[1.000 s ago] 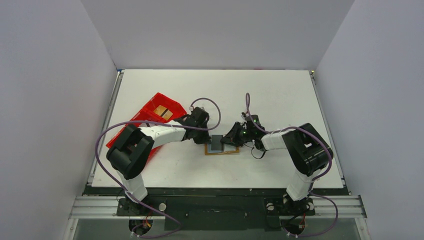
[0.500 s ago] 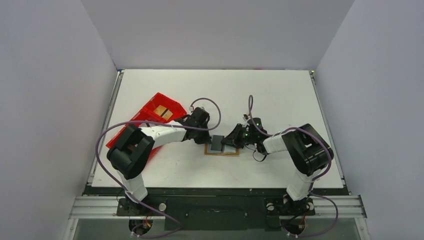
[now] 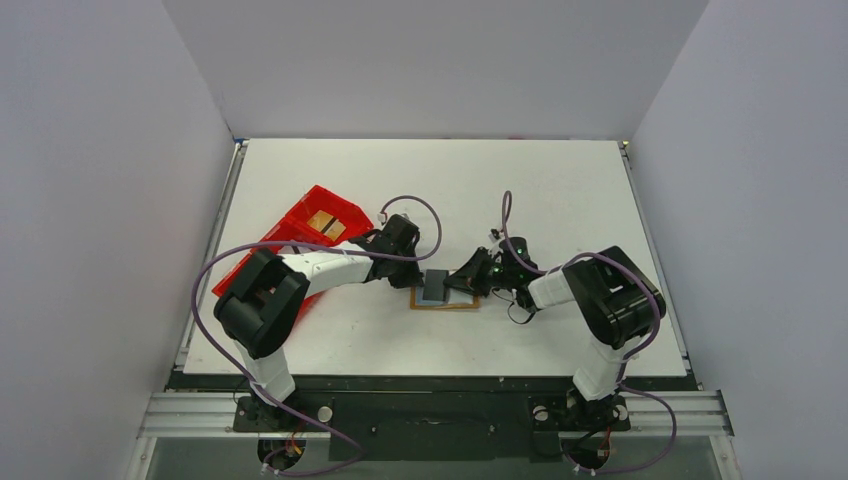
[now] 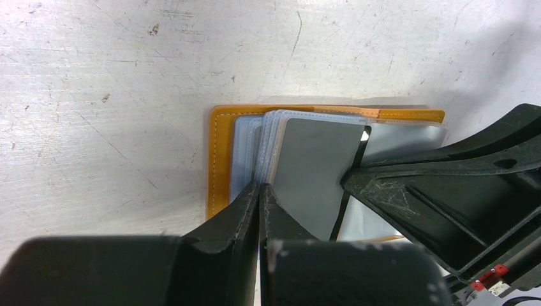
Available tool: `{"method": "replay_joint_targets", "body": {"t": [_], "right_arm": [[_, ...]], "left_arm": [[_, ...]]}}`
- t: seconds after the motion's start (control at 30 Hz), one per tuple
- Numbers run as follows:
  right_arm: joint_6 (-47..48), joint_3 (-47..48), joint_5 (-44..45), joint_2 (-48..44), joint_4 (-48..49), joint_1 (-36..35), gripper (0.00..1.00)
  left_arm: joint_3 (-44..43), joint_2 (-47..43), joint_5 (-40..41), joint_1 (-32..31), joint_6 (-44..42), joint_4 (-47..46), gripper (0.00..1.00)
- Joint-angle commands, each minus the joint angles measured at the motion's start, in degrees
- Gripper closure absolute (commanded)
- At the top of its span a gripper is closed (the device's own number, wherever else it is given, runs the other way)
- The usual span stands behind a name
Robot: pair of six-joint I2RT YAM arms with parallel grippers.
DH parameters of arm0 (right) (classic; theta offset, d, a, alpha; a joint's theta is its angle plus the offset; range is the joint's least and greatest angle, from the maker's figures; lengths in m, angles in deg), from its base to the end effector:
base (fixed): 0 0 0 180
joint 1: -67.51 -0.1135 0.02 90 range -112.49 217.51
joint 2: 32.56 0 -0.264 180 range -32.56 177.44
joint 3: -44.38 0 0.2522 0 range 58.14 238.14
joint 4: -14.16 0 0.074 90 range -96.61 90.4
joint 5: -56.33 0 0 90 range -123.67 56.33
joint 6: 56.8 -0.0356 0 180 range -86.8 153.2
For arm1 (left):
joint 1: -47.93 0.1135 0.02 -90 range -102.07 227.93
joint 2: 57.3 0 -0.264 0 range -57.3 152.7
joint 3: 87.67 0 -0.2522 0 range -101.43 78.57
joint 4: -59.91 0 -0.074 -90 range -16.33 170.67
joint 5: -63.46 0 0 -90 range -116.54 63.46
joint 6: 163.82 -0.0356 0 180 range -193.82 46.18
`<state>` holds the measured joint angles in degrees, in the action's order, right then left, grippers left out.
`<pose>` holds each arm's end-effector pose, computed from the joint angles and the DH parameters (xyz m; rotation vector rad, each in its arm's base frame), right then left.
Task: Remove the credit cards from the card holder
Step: Remove the credit card from the card holder.
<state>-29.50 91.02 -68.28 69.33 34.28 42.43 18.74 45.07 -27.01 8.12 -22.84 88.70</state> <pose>0.2655 0.1466 0.1052 0.4160 2.4534 1.4356 0.2736 -0.2284 0.1574 -0.2590 2.6814 -0.5655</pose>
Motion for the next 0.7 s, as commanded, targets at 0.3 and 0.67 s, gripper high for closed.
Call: {"method": "replay_joint_targets", "body": {"t": [0.3,0.67], "right_arm": [[-2.04,-1.51,-3.18,-0.19,10.21,0.57,0.86],[-3.13,-2.59,-3.8,0.65,12.7,0.89,0.96]], "left_arm": [[2.37,4.25,3.65,-0.64,-0.63,5.31,1.0],[2.37,4.49,3.64,-0.7,-0.45,5.44,1.0]]}}
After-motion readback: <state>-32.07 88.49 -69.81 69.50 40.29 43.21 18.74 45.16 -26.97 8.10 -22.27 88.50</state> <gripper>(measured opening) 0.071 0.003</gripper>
